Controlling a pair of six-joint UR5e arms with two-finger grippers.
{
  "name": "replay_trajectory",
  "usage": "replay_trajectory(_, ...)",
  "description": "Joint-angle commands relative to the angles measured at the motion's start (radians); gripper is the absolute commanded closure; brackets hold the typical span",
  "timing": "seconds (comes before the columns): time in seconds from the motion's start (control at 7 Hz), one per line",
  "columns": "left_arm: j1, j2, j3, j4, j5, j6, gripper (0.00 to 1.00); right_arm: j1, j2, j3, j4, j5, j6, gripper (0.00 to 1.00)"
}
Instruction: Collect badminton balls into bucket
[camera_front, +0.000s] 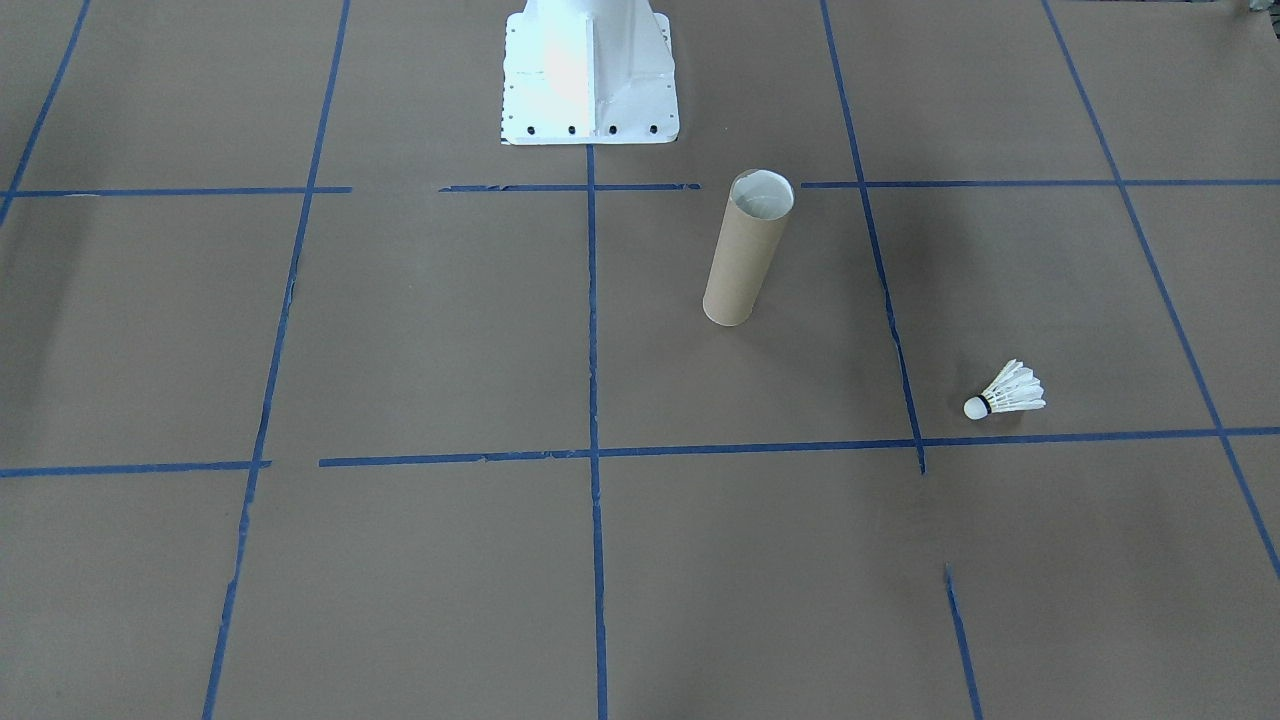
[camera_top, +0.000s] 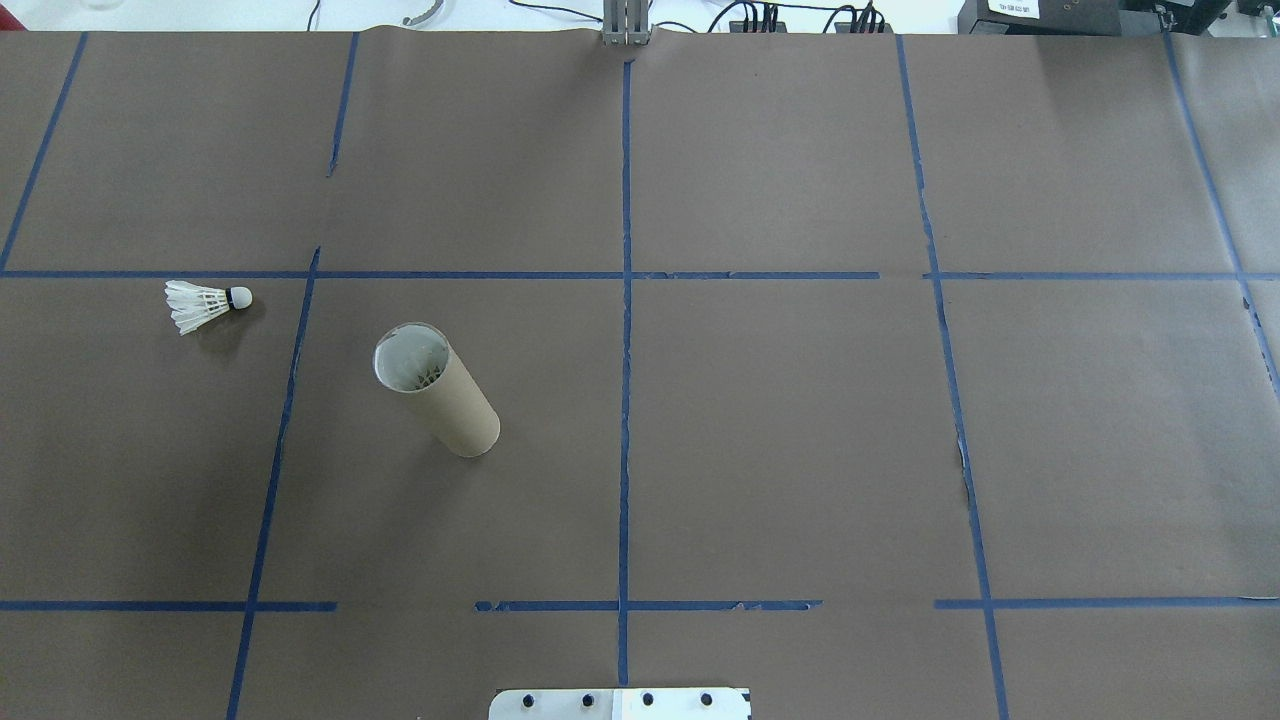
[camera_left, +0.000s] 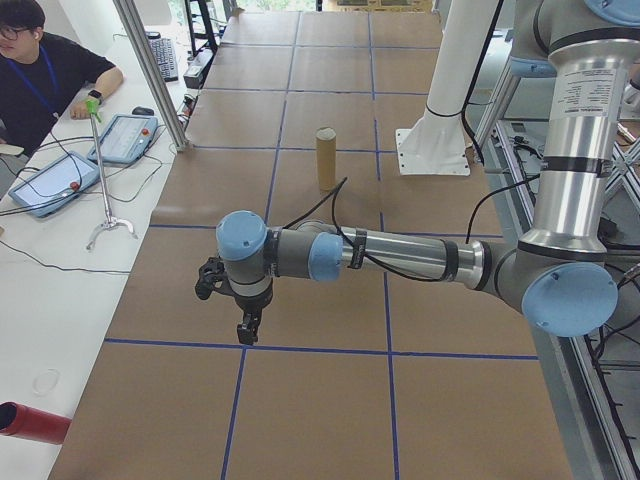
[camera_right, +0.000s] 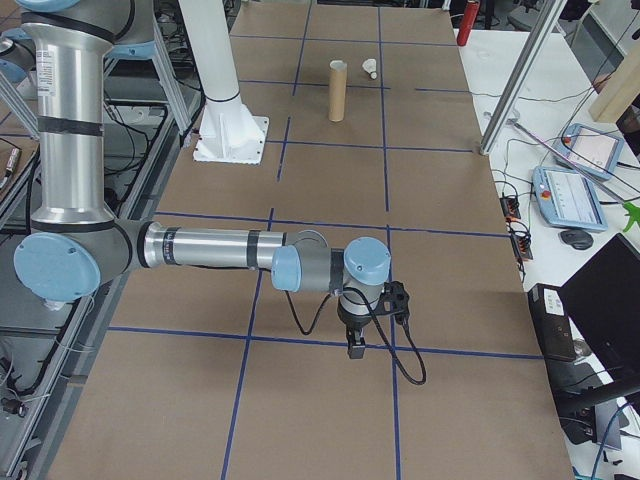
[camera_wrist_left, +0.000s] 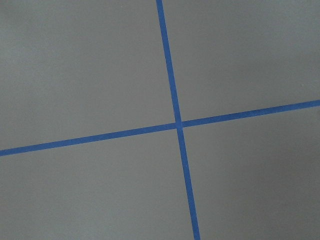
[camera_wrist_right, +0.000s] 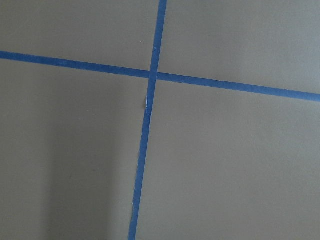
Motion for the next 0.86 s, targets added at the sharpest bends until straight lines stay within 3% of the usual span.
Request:
replay_trajectory(0.0,0.0,0.002,-0.006,0.002,0.001,0.0,0.0,0.0,0.0,0.0,0.0,0.0,0.0,0.0)
replay_trajectory(0.43,0.01,-0.009,-0.017,-0.003,0.01,-0.012,0.0,0.0,0.0,0.0,0.0,0.0,0.0,0.0)
replay_trajectory(0.71,0.013,-0.107,0.021,-0.061,0.01,-0.04,0.0,0.0,0.0,0.0,0.0,0.0,0.0,0.0)
